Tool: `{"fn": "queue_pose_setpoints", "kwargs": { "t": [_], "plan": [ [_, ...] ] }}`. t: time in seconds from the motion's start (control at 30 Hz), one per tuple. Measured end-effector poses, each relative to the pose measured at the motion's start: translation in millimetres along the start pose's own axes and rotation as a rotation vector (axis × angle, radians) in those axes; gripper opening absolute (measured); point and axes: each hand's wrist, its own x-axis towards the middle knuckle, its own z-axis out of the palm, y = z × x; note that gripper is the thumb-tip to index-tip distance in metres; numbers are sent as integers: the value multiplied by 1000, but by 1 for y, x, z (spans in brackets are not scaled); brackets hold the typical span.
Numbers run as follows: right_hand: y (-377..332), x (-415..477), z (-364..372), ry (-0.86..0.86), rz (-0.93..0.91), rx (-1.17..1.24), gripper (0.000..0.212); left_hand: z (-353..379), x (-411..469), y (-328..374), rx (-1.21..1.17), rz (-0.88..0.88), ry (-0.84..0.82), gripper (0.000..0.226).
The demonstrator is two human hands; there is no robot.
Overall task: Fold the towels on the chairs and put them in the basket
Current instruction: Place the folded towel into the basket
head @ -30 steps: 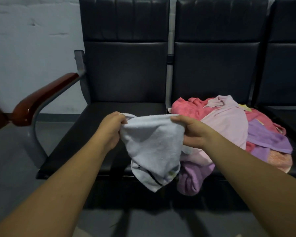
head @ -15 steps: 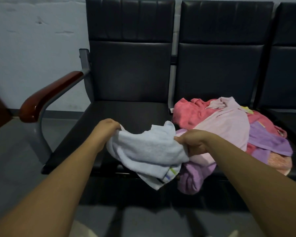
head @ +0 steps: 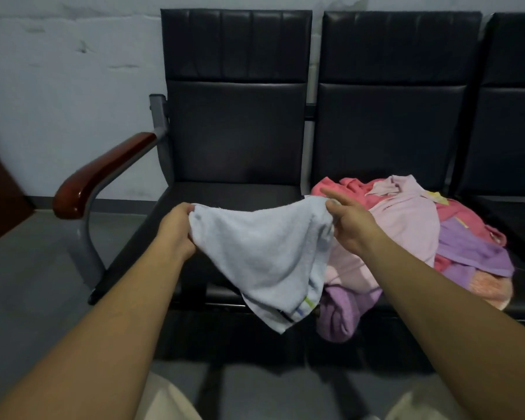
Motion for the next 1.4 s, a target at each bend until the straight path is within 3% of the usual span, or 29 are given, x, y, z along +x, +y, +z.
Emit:
{"fn": "queue_pose_setpoints", "kwargs": {
  "t": [0.07,0.17,0.23,0.37,0.5,0.57,0.67,0.73,0.83,0.93,1.0,1.2,1.4],
  "plan": [
    [-8,-2,1,28,-72,-26,34,4,-7,5,12,-3,17,32],
    [-31,-3,5,76,-152,-54,28,11,-10,19,-148,-38,-37,25],
    [-54,-4,11,110,-199,-46,24,19,-16,39,-123,48,-98,16],
    [-114,-9,31,78,-284,96,25,47,-47,102,116,364,-168,26],
    [-168,-15,41,79,-419,-56,21,57,-71,165,575,667,-10,22],
    [-188,-19,42,84,-456,-153,18,58,-80,187,655,717,122,20],
    [-207,-29,44,75,-469,-300,15,58,-97,203,621,718,150,8],
    [-213,-32,42,91,-488,-346,15,53,-105,205,650,747,123,15],
    [-217,-33,38,71,-464,-360,17,41,-114,199,723,773,86,27],
    [-217,-38,38,41,-387,-319,15,32,-116,197,778,821,7,13],
    [-214,-37,38,39,-358,-317,17,28,-113,195,888,836,-13,19],
    [-183,4,39,75,-350,-689,15,23,-78,185,1125,831,187,23],
    [-158,84,64,206,-404,-849,6,21,-10,180,1034,796,310,17]
  ]
}}
